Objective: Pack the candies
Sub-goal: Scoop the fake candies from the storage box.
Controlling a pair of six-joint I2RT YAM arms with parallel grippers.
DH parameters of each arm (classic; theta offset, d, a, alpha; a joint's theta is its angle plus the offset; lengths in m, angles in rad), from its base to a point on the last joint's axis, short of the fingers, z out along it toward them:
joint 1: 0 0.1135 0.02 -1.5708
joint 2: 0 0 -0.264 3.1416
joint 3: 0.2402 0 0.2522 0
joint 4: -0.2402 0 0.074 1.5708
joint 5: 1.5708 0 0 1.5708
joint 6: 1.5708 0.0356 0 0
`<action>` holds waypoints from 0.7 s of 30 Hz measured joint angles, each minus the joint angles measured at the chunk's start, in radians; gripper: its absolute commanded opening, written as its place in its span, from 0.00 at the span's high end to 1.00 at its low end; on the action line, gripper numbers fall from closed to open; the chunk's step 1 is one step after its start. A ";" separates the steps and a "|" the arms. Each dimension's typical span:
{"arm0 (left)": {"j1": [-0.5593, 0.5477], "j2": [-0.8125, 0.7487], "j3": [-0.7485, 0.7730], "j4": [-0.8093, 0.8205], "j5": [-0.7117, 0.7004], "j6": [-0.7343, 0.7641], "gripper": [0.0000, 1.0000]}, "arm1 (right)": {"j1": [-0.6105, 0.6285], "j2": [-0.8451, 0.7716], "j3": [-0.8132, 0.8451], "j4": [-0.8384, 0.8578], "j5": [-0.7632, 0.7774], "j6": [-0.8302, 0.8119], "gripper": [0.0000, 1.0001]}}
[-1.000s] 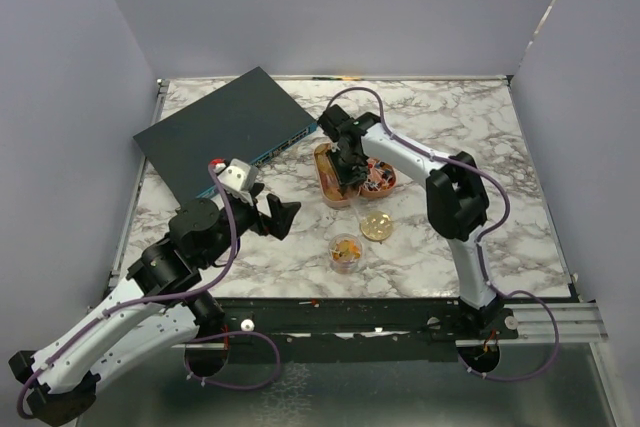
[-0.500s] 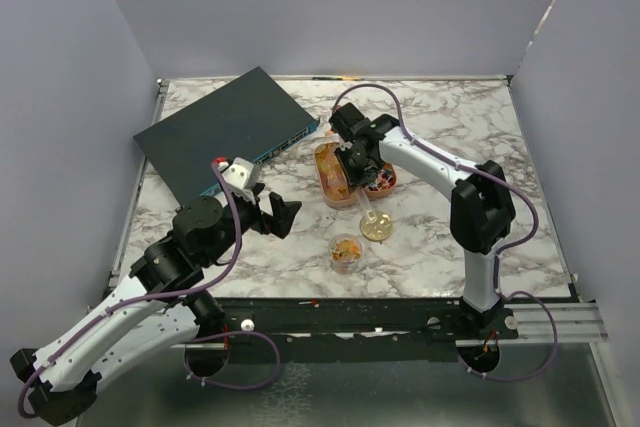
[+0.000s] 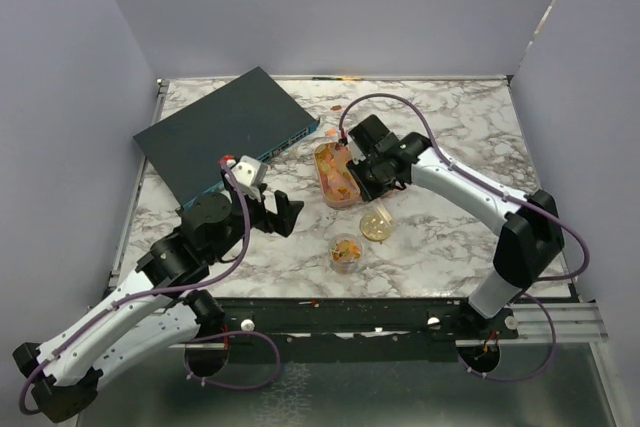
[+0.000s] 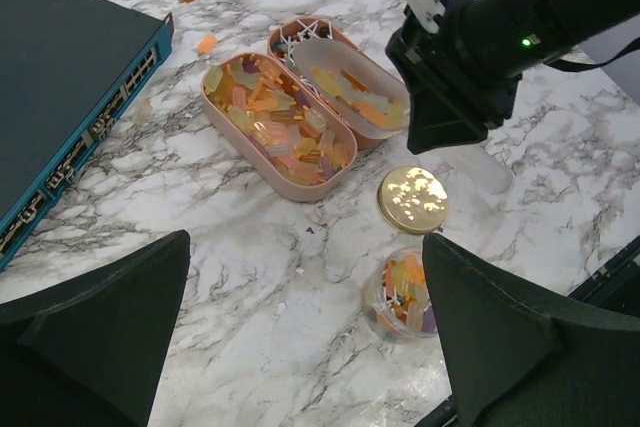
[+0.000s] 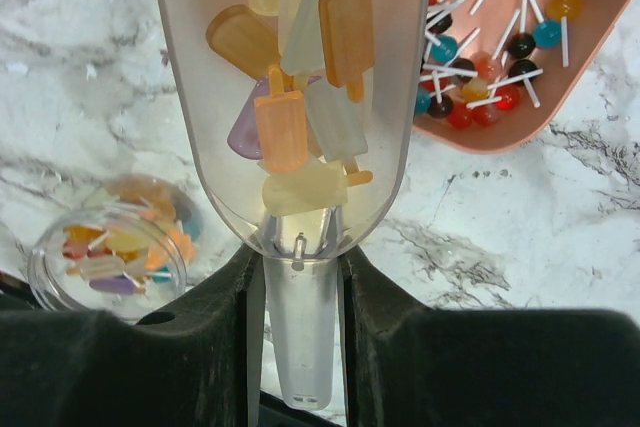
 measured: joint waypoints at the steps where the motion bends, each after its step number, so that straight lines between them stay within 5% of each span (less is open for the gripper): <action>1: 0.000 0.005 0.000 0.000 -0.001 0.000 0.01 | 0.007 -0.024 -0.024 0.010 0.000 -0.019 0.99; 21: 0.000 0.099 0.000 0.005 0.018 -0.058 0.01 | 0.185 -0.434 -0.348 0.064 -0.077 -0.356 1.00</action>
